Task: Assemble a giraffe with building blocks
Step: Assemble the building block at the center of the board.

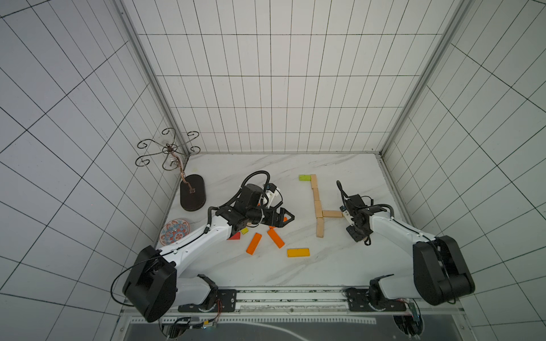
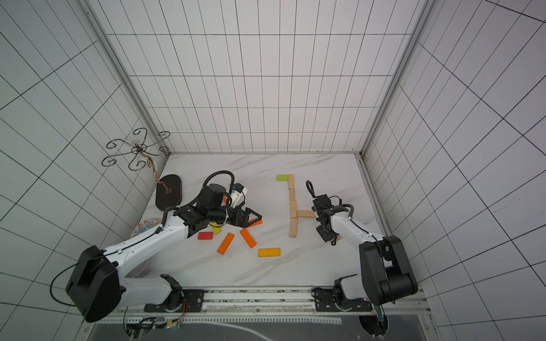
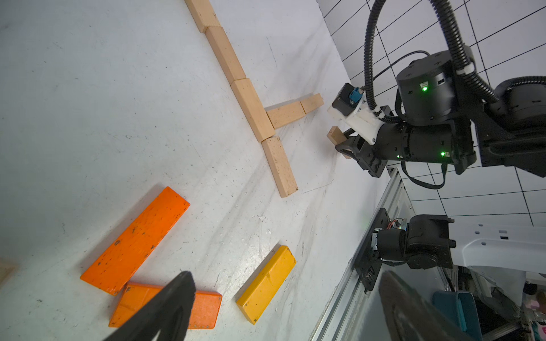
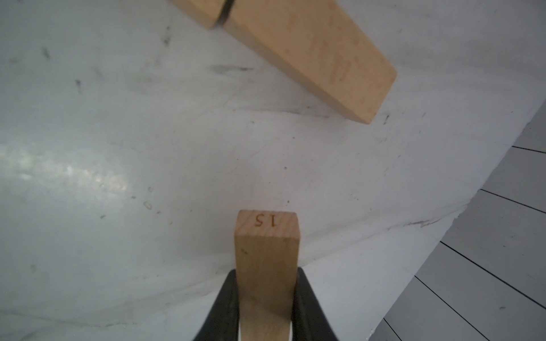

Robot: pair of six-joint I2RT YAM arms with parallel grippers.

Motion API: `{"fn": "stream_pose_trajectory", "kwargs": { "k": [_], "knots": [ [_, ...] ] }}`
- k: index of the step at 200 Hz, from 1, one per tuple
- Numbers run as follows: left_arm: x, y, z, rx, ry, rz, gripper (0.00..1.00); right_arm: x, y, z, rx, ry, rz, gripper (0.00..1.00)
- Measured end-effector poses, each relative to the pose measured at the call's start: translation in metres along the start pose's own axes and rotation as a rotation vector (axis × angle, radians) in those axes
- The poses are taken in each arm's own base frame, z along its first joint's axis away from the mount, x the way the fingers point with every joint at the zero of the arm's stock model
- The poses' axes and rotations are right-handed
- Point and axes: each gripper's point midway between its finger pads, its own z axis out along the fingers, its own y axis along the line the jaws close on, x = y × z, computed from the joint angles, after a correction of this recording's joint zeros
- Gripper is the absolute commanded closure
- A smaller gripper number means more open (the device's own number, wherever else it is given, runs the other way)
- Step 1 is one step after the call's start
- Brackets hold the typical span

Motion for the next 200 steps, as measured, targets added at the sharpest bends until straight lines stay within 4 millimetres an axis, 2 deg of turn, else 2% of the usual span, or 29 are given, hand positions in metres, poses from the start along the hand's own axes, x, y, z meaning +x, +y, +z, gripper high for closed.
{"fn": "stream_pose_trajectory", "kwargs": {
  "k": [56, 106, 143, 200],
  "knots": [
    [0.004, -0.003, 0.003, 0.015, 0.012, -0.006, 0.03, 0.011, 0.005, 0.006, -0.067, 0.073, 0.018, 1.00],
    [0.019, -0.011, 0.016, 0.035, 0.069, 0.007, 0.03, 0.006, 0.005, 0.004, -0.108, 0.094, 0.055, 1.00],
    [0.021, -0.014, 0.017, 0.039, 0.074, 0.012, 0.03, 0.010, 0.013, 0.003, -0.153, 0.116, 0.057, 1.00],
    [0.021, -0.013, 0.017, 0.034, 0.072, 0.018, 0.03, 0.002, 0.019, 0.000, -0.207, 0.121, 0.071, 0.96]
  ]
}}
